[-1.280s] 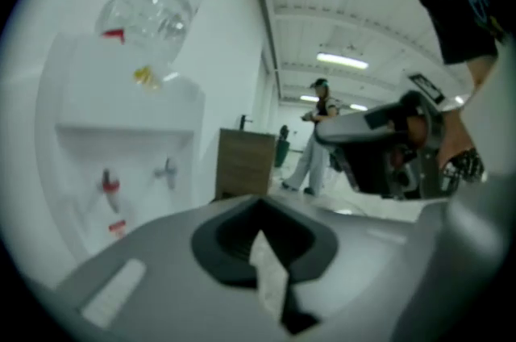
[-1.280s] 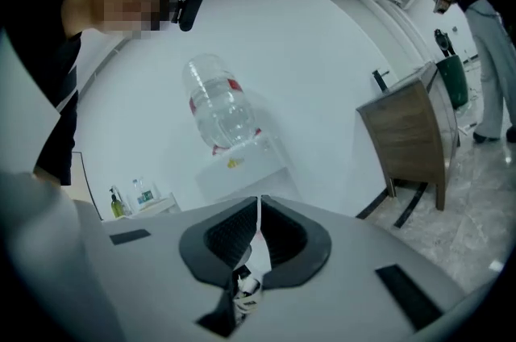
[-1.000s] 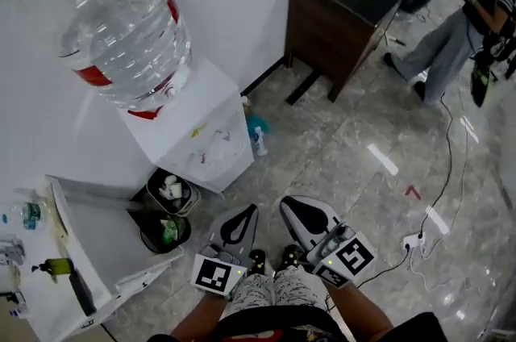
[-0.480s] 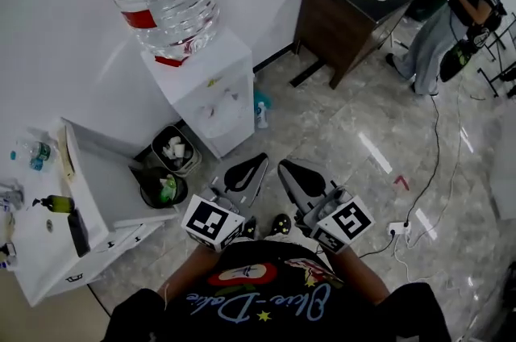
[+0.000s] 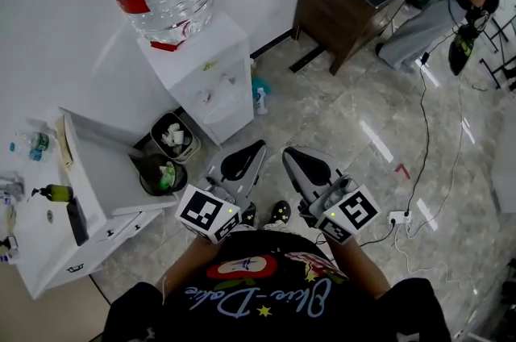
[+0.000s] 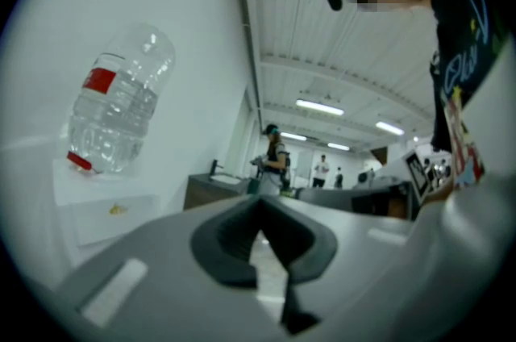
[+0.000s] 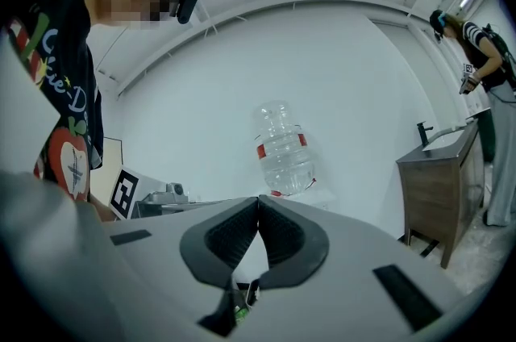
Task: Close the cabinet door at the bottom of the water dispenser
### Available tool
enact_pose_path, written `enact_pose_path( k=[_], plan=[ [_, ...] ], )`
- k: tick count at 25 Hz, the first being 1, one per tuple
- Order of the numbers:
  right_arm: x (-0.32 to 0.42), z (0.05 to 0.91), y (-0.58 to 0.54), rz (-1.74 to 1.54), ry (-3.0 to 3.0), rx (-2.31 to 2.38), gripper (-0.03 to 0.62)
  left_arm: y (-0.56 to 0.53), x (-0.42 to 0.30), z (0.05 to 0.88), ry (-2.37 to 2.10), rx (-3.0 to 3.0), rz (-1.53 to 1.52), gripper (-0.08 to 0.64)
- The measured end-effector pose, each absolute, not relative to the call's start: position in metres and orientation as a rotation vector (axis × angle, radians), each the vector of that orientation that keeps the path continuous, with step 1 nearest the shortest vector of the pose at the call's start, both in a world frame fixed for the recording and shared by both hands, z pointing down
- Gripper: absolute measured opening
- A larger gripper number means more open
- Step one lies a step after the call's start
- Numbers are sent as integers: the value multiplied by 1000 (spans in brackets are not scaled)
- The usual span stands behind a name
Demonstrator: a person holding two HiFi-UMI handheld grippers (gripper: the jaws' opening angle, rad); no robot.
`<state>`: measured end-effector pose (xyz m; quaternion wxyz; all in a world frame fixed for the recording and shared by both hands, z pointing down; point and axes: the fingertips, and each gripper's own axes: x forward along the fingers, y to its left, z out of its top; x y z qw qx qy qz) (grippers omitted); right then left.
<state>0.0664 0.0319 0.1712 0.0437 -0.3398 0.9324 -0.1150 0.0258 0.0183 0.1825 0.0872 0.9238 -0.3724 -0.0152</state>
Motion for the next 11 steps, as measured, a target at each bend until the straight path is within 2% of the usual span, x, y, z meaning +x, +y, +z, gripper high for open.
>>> enact_pose_path(
  k=[11],
  plan=[
    [73,180,31,-376,2850,-1047,15,11,14,190,-1171,2720,-24,0]
  ],
)
